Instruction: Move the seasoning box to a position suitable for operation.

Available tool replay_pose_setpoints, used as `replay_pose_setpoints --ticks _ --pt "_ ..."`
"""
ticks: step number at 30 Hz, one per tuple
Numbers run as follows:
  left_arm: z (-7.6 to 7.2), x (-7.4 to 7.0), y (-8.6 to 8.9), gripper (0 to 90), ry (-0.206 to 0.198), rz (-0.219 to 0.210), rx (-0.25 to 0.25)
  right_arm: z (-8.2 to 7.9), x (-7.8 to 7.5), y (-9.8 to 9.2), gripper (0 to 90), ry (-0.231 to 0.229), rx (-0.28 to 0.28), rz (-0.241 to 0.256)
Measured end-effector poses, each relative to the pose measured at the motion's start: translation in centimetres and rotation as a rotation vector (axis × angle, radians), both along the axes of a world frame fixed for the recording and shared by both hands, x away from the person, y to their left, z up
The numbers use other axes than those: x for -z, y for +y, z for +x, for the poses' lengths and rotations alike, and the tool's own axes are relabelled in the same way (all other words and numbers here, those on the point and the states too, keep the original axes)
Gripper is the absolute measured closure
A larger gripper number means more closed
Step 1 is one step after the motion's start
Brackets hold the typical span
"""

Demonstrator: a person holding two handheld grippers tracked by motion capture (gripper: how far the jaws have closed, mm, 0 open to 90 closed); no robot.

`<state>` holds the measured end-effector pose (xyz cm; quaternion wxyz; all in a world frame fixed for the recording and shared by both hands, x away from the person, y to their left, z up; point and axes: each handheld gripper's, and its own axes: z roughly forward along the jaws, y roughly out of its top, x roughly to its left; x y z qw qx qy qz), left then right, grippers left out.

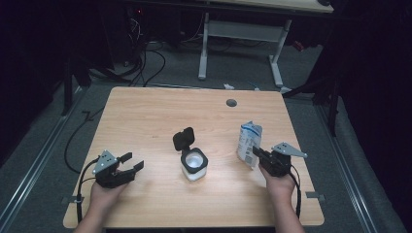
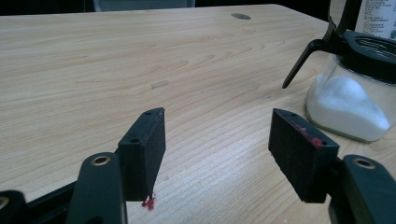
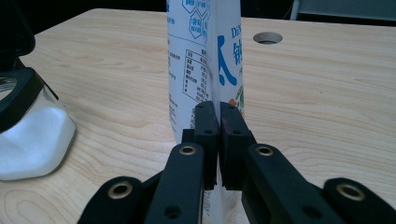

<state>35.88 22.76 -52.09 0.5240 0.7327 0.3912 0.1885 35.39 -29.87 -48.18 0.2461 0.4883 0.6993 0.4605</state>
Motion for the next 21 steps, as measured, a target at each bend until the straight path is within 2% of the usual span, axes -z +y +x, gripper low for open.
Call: replay_pose_setpoints --ticks 9,15,21 --pt "0.05 0.05 -0.02 36.8 0.002 0.000 0.000 -0.46 0.41 -0.26 82.8 0.005 0.008 -0.002" --pt "0.09 0.11 -0.06 36.7 0.006 0.004 0.003 -0.68 0.74 -0.38 75.2 0.014 0.016 -0.003" --pt "0.08 0.14 -0.14 36.7 0.009 0.004 0.006 -0.83 0.71 -0.21 68.8 0.019 0.015 -0.025"
